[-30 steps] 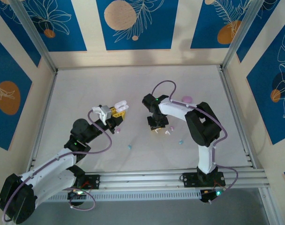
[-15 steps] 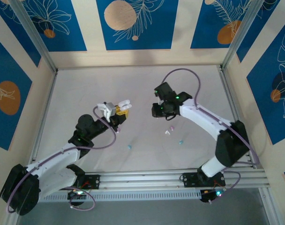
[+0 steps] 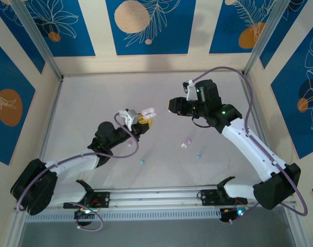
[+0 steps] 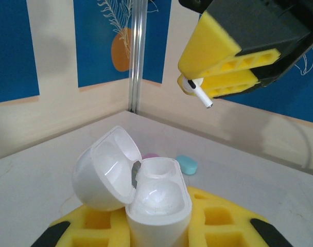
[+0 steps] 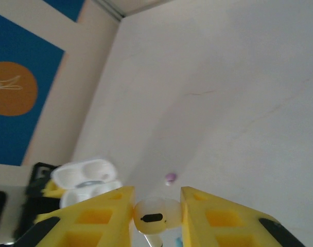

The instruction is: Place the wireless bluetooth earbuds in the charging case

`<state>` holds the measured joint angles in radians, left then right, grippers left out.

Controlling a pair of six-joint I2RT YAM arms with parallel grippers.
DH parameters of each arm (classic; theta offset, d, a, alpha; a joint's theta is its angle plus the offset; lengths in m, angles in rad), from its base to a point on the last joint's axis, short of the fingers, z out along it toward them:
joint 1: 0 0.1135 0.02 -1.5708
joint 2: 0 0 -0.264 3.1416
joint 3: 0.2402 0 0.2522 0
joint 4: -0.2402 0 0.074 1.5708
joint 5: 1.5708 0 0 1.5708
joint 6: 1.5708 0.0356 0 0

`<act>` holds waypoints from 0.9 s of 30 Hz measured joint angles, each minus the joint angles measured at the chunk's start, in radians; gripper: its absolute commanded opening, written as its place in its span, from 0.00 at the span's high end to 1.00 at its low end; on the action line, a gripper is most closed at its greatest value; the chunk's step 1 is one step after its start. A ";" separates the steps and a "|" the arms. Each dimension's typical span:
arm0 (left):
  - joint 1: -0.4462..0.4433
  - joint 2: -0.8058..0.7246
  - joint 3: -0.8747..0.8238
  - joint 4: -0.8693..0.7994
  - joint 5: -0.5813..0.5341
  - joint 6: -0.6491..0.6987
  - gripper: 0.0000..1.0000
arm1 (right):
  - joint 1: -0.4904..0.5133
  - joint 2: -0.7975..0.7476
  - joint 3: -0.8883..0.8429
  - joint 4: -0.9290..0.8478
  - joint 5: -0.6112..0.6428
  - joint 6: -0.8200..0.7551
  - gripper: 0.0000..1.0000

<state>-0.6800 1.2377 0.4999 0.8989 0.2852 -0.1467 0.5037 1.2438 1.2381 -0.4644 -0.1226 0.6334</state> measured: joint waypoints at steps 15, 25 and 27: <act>-0.053 0.114 0.019 0.177 -0.061 0.026 1.00 | 0.124 0.012 0.000 0.166 -0.043 0.059 0.71; -0.061 0.114 0.019 0.186 -0.074 0.035 1.00 | 0.189 0.064 0.004 0.158 0.015 0.031 0.71; -0.063 0.113 0.019 0.186 -0.077 0.038 1.00 | 0.202 0.073 0.006 0.156 0.037 0.019 0.71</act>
<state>-0.7425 1.3510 0.5194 1.0851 0.2077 -0.1085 0.7059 1.3170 1.2438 -0.3088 -0.0856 0.6525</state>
